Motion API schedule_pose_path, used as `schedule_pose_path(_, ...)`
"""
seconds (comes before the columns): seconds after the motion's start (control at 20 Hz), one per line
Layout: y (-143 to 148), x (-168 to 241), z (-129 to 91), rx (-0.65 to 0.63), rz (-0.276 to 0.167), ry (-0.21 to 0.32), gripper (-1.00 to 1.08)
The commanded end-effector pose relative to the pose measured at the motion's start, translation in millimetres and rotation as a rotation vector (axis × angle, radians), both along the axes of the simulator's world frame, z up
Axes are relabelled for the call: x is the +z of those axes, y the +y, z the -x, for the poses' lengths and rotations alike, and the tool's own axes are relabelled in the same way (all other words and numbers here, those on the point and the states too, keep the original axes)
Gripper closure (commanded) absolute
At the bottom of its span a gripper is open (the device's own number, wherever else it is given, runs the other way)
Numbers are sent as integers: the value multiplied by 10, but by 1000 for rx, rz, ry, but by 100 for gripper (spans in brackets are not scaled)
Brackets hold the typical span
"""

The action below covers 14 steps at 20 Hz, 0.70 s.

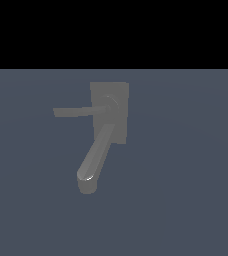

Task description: Turn on the faucet by rotating a designated handle.

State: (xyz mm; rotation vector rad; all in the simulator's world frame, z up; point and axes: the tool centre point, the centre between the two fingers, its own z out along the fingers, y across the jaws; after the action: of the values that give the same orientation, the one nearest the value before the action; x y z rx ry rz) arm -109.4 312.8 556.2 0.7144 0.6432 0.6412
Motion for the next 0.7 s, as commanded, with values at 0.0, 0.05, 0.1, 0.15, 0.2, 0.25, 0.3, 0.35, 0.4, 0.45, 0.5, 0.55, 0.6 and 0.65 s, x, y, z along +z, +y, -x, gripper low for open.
schedule_pose_path(0.0,16,-51,-26,1,16,7,108)
schedule_pose_path(0.05,27,-85,-43,2,27,12,108)
schedule_pose_path(0.1,38,-125,-64,3,40,18,108)
schedule_pose_path(0.15,49,-171,-89,4,54,24,108)
schedule_pose_path(0.2,60,-223,-115,5,70,32,108)
schedule_pose_path(0.25,73,-281,-144,6,87,40,108)
schedule_pose_path(0.3,85,-345,-175,7,106,50,108)
schedule_pose_path(0.35,96,-418,-210,8,127,61,108)
schedule_pose_path(0.4,107,-498,-249,9,149,73,108)
schedule_pose_path(0.45,115,-587,-290,10,173,87,108)
schedule_pose_path(0.5,122,-685,-334,11,199,102,108)
schedule_pose_path(0.55,125,-793,-381,11,226,119,108)
schedule_pose_path(0.6,124,-910,-431,11,255,139,108)
schedule_pose_path(0.65,118,-1038,-484,11,286,160,108)
